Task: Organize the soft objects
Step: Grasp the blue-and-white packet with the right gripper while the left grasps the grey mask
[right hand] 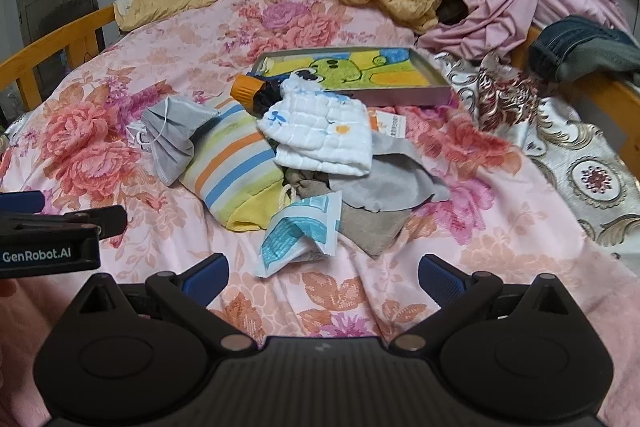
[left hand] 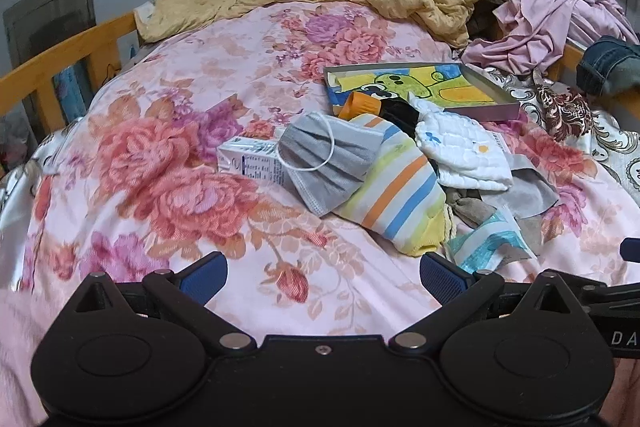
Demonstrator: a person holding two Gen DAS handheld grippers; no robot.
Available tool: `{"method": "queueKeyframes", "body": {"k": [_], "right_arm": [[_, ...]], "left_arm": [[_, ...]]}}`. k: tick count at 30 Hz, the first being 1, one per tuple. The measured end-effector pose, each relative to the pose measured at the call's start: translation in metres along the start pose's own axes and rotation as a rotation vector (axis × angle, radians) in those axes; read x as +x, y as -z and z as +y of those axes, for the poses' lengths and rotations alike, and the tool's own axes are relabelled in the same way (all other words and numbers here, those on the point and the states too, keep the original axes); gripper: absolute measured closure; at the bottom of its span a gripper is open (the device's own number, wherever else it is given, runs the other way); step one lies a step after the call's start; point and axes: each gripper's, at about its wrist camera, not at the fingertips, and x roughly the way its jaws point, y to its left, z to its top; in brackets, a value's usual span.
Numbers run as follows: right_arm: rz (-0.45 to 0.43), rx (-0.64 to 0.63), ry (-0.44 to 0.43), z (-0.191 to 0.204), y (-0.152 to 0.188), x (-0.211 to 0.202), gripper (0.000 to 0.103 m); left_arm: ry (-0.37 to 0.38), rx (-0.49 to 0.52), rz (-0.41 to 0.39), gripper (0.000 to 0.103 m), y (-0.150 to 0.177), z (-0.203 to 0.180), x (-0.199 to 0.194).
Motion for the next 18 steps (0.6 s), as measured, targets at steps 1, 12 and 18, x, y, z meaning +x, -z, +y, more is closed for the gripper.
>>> {"method": "queueKeyframes", "body": {"k": [1, 12, 18], "right_arm": [[0.007, 0.002, -0.005, -0.001, -0.002, 0.003, 0.000], [0.042, 0.007, -0.050, -0.008, -0.018, 0.026, 0.000], [0.045, -0.010, -0.053, -0.009, -0.024, 0.035, 0.000]], "left_arm": [[0.004, 0.005, 0.005, 0.001, -0.003, -0.001, 0.002], [0.042, 0.067, 0.052, 0.001, -0.027, -0.009, 0.028], [0.050, 0.118, 0.066, 0.001, -0.036, -0.016, 0.039]]}}
